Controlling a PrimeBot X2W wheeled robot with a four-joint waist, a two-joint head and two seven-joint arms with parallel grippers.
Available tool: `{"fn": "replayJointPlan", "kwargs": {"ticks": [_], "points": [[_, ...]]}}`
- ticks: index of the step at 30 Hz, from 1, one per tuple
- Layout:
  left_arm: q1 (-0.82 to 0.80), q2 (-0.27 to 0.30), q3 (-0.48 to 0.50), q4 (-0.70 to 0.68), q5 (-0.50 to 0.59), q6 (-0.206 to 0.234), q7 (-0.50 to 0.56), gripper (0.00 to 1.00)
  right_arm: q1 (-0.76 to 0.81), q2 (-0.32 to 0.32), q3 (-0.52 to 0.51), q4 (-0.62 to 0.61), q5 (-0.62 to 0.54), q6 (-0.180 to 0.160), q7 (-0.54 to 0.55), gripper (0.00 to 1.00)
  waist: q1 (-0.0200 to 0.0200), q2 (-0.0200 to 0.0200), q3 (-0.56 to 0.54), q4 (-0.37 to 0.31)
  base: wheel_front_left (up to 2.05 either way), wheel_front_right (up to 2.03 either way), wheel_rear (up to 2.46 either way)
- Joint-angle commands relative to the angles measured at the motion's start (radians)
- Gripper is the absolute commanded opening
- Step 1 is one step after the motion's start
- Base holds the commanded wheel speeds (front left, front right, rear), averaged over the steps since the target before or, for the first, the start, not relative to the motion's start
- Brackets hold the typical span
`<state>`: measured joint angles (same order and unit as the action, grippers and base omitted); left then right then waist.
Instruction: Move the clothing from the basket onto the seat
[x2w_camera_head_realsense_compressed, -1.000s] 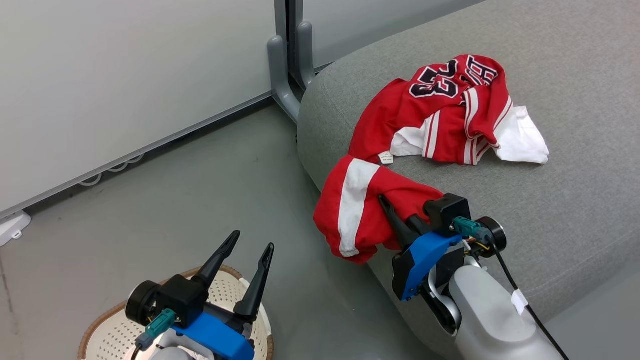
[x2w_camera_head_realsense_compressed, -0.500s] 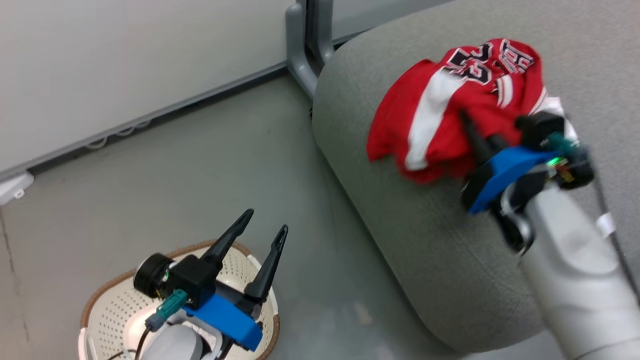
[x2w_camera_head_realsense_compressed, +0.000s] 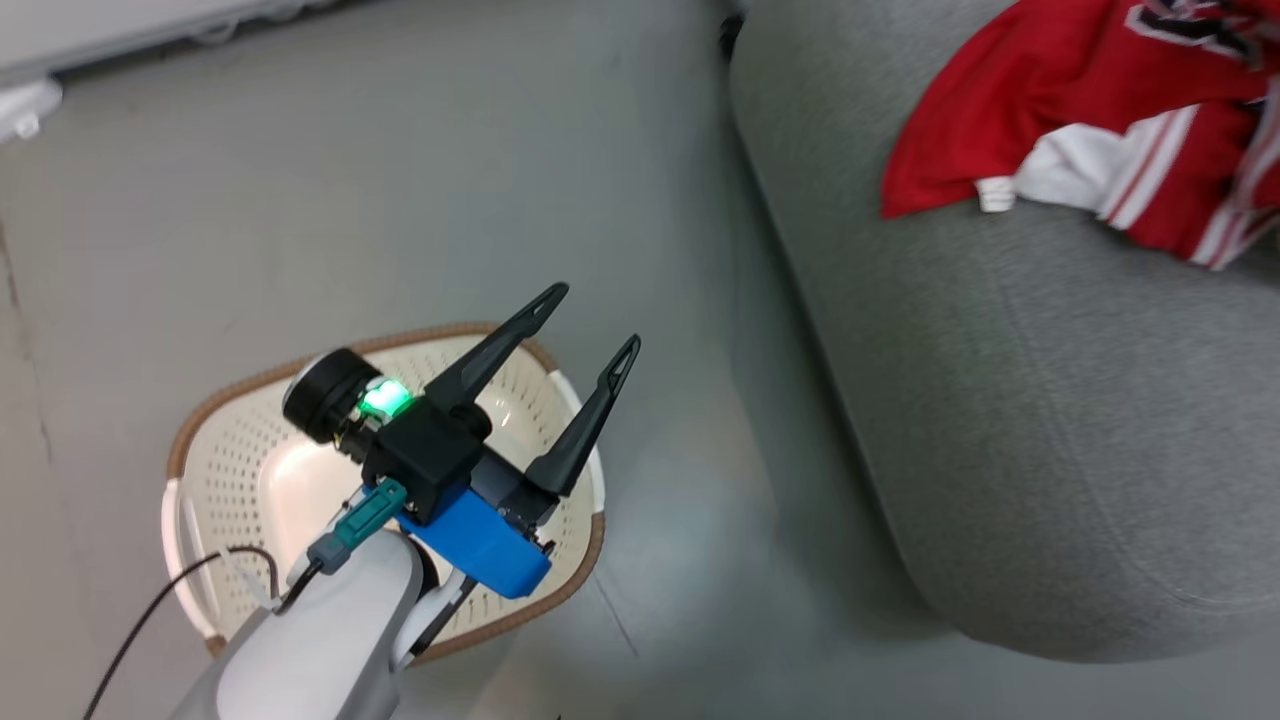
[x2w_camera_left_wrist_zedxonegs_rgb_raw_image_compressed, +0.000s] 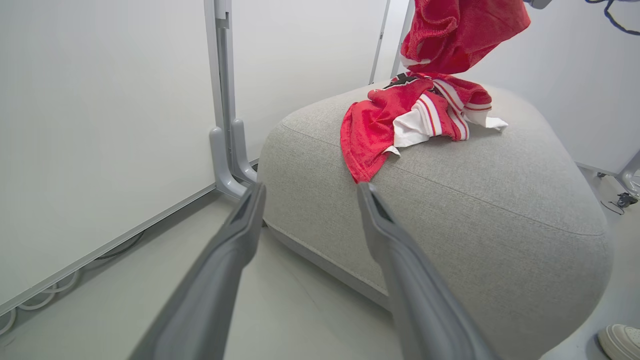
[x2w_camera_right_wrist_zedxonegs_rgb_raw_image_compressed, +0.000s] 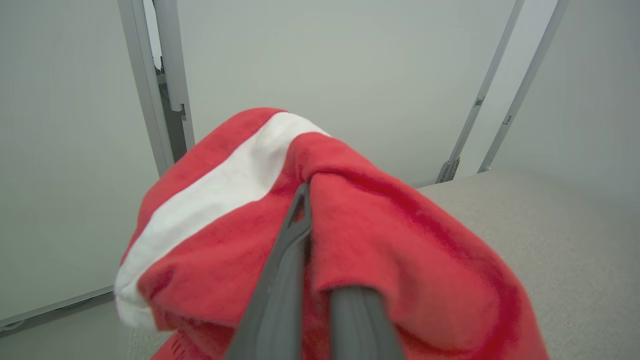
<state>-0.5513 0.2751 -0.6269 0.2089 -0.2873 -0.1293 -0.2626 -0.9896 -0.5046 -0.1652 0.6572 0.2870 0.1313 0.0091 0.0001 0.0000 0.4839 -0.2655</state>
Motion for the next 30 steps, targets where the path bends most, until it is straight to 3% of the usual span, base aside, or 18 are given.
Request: {"fn": "replayJointPlan", "kwargs": {"ticks": [1,4,8,13,19,20,21,22,23,30], "points": [[-0.035,0.013,-0.012,-0.012,0.01,-0.001,-0.003,1.0,-0.014,-0.013,-0.04,-0.005,-0.013,-0.001,0.001,0.0,-0.0001,0.0,0.112,0.077,0.0,0.0,0.0],[-0.077,0.024,-0.025,-0.028,0.012,-0.001,-0.003,1.0,-0.005,-0.023,-0.111,-0.003,-0.034,-0.001,0.001,0.0,-0.0001,0.0,0.162,0.101,0.0,0.0,0.0],[-0.108,0.029,-0.011,-0.041,0.018,-0.001,-0.003,1.0,0.033,0.016,-0.162,0.026,-0.043,-0.001,-0.013,0.0,-0.0001,0.0,0.194,0.12,0.0,0.0,0.0],[-0.107,0.033,0.0,-0.046,0.02,-0.001,-0.003,1.0,0.071,0.059,-0.178,0.056,-0.044,-0.001,-0.033,0.0,-0.0001,0.0,0.197,0.127,0.0,0.0,0.0],[-0.1,0.026,-0.001,-0.038,0.015,-0.001,-0.003,1.0,0.101,0.068,-0.177,0.083,-0.05,-0.001,-0.043,0.0,-0.0001,0.0,0.174,0.126,0.0,0.0,0.0],[-0.098,0.023,0.0,-0.035,0.013,-0.001,-0.003,1.0,0.105,0.07,-0.176,0.084,-0.054,-0.001,-0.045,0.05,-0.0001,0.0,0.168,0.125,0.0,0.0,0.0],[-0.095,0.019,0.001,-0.033,0.011,-0.001,-0.003,1.0,0.11,0.071,-0.173,0.084,-0.057,-0.001,-0.048,0.3,-0.0001,0.0,0.16,0.124,0.0,0.0,0.0],[-0.09,0.014,0.003,-0.031,0.008,-0.001,-0.003,1.0,0.116,0.073,-0.169,0.084,-0.061,-0.001,-0.049,0.78,-0.0001,0.0,0.151,0.124,0.0,0.0,0.0],[-0.082,0.008,0.005,-0.028,0.005,-0.001,-0.003,1.0,0.123,0.075,-0.165,0.085,-0.064,-0.001,-0.052,1.0,-0.0001,0.0,0.139,0.124,0.0,0.0,0.0],[-0.022,-0.026,0.022,-0.009,-0.019,-0.001,-0.003,1.0,0.195,0.081,-0.125,0.08,-0.098,-0.001,-0.057,1.0,-0.0001,0.0,0.025,0.132,0.0,0.0,0.0]]}}
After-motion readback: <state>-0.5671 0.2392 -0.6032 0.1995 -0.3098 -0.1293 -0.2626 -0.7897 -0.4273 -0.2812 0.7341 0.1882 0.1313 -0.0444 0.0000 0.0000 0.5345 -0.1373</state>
